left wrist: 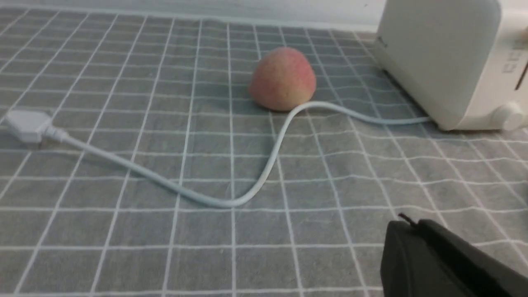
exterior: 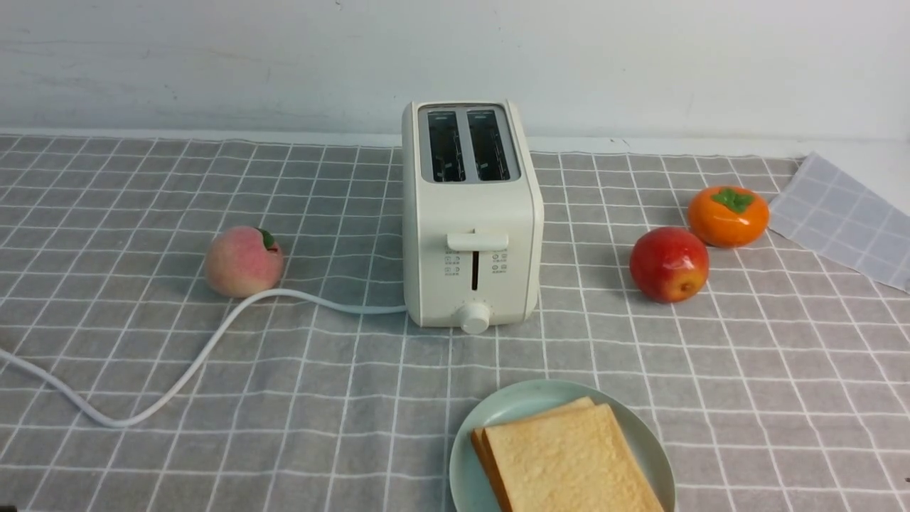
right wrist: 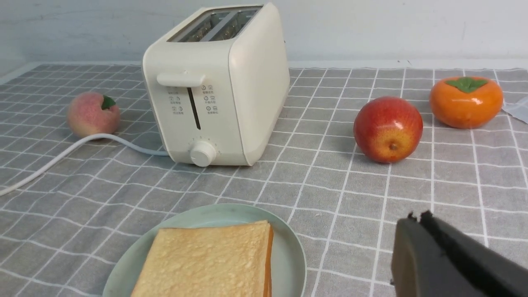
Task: Take toasted bread from bread machine on grey coffee table place on plate.
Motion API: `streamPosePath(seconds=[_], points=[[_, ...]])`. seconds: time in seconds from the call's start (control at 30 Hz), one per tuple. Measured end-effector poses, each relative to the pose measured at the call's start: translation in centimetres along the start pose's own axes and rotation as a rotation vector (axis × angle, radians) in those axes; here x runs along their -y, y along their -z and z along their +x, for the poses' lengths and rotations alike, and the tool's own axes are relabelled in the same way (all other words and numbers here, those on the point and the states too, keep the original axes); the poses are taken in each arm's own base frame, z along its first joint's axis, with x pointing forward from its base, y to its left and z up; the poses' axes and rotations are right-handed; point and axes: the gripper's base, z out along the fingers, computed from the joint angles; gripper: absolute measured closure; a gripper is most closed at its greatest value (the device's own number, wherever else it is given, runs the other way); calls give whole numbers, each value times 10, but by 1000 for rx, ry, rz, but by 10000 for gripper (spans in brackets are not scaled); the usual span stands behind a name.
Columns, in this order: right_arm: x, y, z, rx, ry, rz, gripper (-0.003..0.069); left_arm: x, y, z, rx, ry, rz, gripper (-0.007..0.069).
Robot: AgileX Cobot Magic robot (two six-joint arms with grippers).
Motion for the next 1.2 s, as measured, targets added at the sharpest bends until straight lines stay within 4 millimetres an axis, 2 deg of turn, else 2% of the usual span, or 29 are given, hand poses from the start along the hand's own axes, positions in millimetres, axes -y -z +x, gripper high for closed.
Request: streamPosePath(seconds=[0.1,0.37,1.2], points=[[0,0,0,-1,0,-1,666,-3,-5,13,-22,17,-21,629],[0,0,0,-3,-3,-2,659,-3,-6,24,-103,79,-26,623],[0,0,0,-3,-3,-2,647,-2,-6,24,-110,111,-16,607]])
